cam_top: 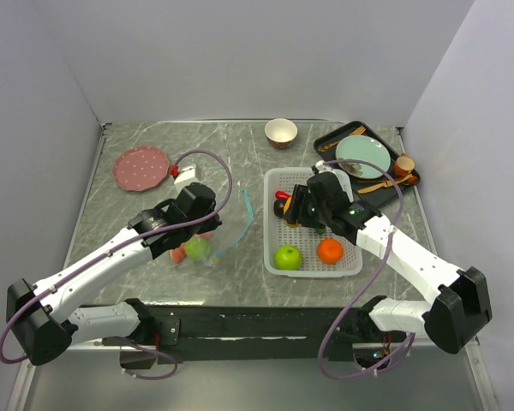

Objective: Place the food in the zip-top bag and seal the zipper
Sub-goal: Pick up the fake fruit from the bin, then place the fake fruit in the zipper food storage bag.

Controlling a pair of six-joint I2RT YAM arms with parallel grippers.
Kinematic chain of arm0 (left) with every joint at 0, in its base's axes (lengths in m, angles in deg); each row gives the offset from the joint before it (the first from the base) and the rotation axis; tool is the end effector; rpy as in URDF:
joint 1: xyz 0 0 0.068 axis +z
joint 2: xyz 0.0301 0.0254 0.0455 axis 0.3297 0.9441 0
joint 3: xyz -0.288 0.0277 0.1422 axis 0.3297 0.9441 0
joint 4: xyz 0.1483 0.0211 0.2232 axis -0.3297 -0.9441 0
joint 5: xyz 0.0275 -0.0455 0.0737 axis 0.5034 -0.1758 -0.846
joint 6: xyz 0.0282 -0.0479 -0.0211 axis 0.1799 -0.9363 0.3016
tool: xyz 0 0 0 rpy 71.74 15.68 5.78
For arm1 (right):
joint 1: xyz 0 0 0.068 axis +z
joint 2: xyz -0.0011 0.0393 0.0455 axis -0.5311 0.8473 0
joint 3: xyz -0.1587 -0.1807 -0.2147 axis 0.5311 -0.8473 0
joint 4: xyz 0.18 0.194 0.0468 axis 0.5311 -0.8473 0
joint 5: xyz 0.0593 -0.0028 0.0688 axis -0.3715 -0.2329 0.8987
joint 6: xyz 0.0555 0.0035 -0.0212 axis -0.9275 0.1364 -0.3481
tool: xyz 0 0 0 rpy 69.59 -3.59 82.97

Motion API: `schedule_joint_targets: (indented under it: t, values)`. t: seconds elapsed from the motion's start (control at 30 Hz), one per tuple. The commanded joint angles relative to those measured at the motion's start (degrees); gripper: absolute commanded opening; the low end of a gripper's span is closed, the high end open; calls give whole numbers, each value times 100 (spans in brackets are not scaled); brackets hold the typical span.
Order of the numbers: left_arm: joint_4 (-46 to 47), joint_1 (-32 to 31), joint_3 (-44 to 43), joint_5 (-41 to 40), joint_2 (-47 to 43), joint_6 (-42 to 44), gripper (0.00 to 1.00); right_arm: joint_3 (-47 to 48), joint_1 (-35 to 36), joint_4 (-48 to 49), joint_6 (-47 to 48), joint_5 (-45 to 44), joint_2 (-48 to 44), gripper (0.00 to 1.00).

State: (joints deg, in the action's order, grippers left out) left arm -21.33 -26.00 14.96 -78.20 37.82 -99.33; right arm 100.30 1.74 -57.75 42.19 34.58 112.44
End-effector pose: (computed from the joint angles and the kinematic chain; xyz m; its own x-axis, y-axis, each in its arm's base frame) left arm 0.1728 -0.1504 0.3510 -0.6447 -0.4002 -0.6514 -0.1054 0.8904 -0.4427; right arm 0.2121 0.1395 0.3189 -0.7735 0.1733 -0.6096 -0.0989 0.9171 0.3861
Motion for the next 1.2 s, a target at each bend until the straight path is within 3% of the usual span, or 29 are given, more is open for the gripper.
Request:
schedule_joint_targets:
  t: [0.0,0.8,1.17]
  values:
    - [156,-10,-36,94,11,17,1,462,142,267,13,707,-212,43]
    - [156,-10,-63,130,64,8,1,1131,1179,803,356,2010,578,47]
    - [51,-10,-19,103,-59,17,1,1148,1241,1163,119,1685,894,48]
